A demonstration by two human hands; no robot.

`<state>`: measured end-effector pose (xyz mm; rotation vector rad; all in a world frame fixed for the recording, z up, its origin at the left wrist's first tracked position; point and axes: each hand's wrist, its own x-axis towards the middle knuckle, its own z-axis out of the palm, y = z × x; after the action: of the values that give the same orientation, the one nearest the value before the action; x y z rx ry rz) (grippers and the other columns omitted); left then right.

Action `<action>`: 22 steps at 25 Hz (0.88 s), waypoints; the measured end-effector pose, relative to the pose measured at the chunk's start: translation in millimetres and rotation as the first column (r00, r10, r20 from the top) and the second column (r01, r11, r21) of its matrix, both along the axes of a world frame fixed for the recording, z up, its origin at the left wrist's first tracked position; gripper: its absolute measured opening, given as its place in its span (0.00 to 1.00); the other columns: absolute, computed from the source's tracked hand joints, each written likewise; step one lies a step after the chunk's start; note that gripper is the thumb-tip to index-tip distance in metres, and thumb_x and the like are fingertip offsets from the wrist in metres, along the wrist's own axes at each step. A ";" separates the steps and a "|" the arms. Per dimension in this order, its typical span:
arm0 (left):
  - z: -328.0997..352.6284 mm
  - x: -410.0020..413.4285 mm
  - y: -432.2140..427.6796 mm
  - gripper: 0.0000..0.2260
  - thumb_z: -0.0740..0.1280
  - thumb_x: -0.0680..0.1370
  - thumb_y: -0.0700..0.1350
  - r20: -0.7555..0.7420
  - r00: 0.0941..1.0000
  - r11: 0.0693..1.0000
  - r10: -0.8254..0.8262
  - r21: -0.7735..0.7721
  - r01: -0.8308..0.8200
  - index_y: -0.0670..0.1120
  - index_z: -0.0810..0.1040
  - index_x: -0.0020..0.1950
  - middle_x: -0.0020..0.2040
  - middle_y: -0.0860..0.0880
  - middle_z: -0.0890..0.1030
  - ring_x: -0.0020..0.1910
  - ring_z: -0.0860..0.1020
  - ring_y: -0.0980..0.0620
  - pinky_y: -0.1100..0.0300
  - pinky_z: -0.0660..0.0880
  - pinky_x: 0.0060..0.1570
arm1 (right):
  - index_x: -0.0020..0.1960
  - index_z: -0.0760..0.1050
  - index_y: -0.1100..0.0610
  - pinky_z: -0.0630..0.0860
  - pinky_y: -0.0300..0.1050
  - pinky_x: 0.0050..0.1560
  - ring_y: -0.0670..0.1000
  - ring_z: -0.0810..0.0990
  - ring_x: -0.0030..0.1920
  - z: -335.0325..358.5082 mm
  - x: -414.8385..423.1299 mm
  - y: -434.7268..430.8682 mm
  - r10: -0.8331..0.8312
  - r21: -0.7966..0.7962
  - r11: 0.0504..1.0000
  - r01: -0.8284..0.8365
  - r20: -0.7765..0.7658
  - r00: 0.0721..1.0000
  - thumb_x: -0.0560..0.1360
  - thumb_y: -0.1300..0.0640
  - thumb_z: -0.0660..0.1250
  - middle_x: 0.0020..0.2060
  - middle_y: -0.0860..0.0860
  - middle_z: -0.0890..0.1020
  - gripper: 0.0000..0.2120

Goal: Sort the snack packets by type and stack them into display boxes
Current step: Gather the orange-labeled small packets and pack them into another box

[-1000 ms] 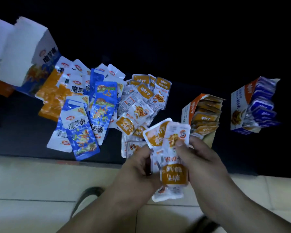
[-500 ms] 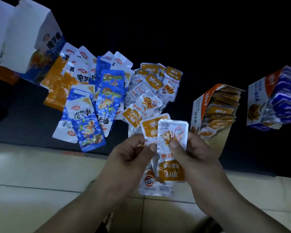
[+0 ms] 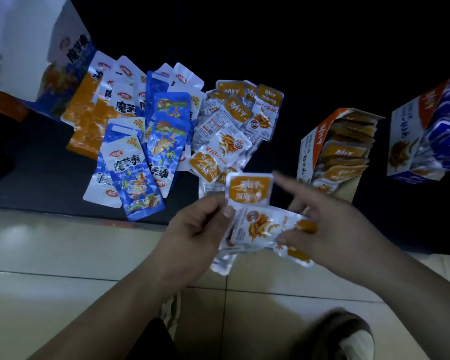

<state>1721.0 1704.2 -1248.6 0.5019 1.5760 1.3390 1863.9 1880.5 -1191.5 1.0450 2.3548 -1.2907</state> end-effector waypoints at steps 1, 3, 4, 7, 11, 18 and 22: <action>-1.1 1.4 0.6 0.12 0.60 0.86 0.45 0.026 0.998 0.998 -0.055 -0.022 0.056 0.51 0.82 0.63 0.50 0.56 0.87 0.49 0.86 0.57 0.61 0.81 0.48 | 0.74 0.59 0.25 0.80 0.44 0.49 0.45 0.80 0.51 -0.1 -1.9 3.7 -0.046 0.029 0.999 0.046 -0.015 0.999 0.69 0.55 0.81 0.53 0.37 0.76 0.47; -0.9 0.3 1.3 0.14 0.58 0.87 0.44 0.079 0.990 0.991 -0.118 -0.048 0.122 0.54 0.82 0.64 0.57 0.56 0.86 0.58 0.84 0.55 0.55 0.79 0.59 | 0.75 0.58 0.28 0.80 0.43 0.48 0.43 0.79 0.53 -1.5 -3.9 10.9 -0.134 0.073 0.988 0.139 -0.076 0.988 0.64 0.54 0.85 0.55 0.37 0.75 0.52; -1.7 -1.0 1.2 0.16 0.58 0.87 0.43 0.131 0.984 0.991 -0.120 -0.046 0.127 0.55 0.84 0.62 0.57 0.55 0.86 0.59 0.84 0.54 0.55 0.78 0.60 | 0.75 0.59 0.30 0.80 0.44 0.49 0.42 0.79 0.54 -3.0 -3.5 13.7 -0.149 0.081 0.984 0.158 -0.099 0.984 0.64 0.54 0.85 0.55 0.37 0.76 0.52; 2.0 -0.1 2.8 0.14 0.61 0.86 0.48 0.217 0.969 0.991 -0.121 -0.031 0.130 0.54 0.87 0.53 0.50 0.51 0.88 0.49 0.85 0.51 0.60 0.81 0.47 | 0.77 0.53 0.27 0.79 0.41 0.51 0.39 0.77 0.52 -1.0 -5.0 8.9 0.016 0.118 0.993 -0.004 -0.104 0.994 0.70 0.57 0.81 0.54 0.36 0.76 0.52; 5.3 17.7 6.1 0.12 0.65 0.82 0.53 -0.021 0.992 0.992 -0.125 0.032 0.126 0.47 0.82 0.55 0.46 0.47 0.86 0.44 0.85 0.47 0.51 0.83 0.43 | 0.76 0.43 0.24 0.77 0.43 0.48 0.41 0.76 0.48 -2.8 -12.9 -1.7 0.215 0.180 0.965 -0.190 -0.133 0.968 0.76 0.60 0.74 0.54 0.36 0.73 0.51; -13.6 27.2 17.6 0.08 0.71 0.79 0.49 0.014 0.991 0.991 0.132 -0.006 -0.132 0.45 0.79 0.53 0.45 0.45 0.85 0.45 0.84 0.44 0.47 0.83 0.47 | 0.77 0.64 0.39 0.79 0.41 0.44 0.45 0.83 0.44 -39.2 -17.9 -22.4 -0.292 -0.126 0.956 0.264 -0.321 0.901 0.72 0.65 0.77 0.43 0.45 0.84 0.42; -18.0 21.0 20.6 0.07 0.73 0.79 0.40 -0.005 0.987 0.987 0.161 -0.024 -0.162 0.49 0.83 0.55 0.49 0.51 0.87 0.48 0.85 0.52 0.56 0.82 0.48 | 0.72 0.71 0.44 0.80 0.41 0.41 0.46 0.85 0.41 -49.6 -25.9 -27.0 -0.418 -0.178 0.908 0.380 -0.307 0.855 0.70 0.67 0.77 0.40 0.47 0.87 0.36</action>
<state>1742.0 1724.8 -1266.6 0.3675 1.6628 1.4384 1838.0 1853.5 -1241.1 1.4325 2.3361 -1.8647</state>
